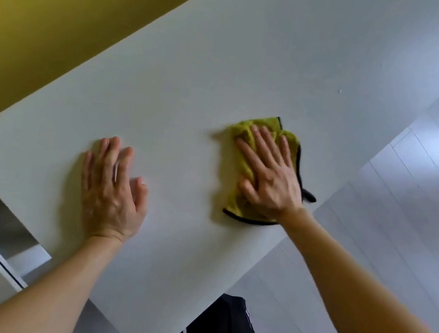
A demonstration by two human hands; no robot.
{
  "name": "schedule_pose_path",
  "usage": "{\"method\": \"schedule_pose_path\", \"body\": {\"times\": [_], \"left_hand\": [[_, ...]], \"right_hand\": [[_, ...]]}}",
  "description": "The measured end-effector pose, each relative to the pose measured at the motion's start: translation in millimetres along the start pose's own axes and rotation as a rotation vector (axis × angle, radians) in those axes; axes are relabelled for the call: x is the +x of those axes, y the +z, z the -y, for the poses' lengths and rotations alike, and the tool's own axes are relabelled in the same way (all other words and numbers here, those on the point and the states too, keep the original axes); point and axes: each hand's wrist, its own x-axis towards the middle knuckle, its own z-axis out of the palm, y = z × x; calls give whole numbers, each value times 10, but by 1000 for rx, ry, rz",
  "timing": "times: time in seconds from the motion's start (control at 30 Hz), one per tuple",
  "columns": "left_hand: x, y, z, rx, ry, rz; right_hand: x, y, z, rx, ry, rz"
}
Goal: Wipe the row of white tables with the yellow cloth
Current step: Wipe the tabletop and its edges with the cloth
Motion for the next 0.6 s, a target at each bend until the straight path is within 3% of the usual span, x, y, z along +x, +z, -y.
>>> {"method": "schedule_pose_path", "body": {"times": [0.1,0.2,0.23,0.33,0.43,0.5,0.6], "left_hand": [[-8,28,13,10,27,-9],[-19,44,39,22,71,-8],[-13,47,39,24,79,-9],[-7,44,53,47,100,5],[-20,35,28,68,199,44],[11,66,6,83,307,99],[-5,96,-155,92,265,154]], "right_hand": [[-11,-149,-579,-13,417,-106],[34,49,123,3,665,-188],[-28,136,500,20,605,-187],[-375,321,1357,104,117,-39],[-534,320,893,80,-272,21],[-528,210,212,23,-228,16],[-533,-5,-583,9,225,-100]]}}
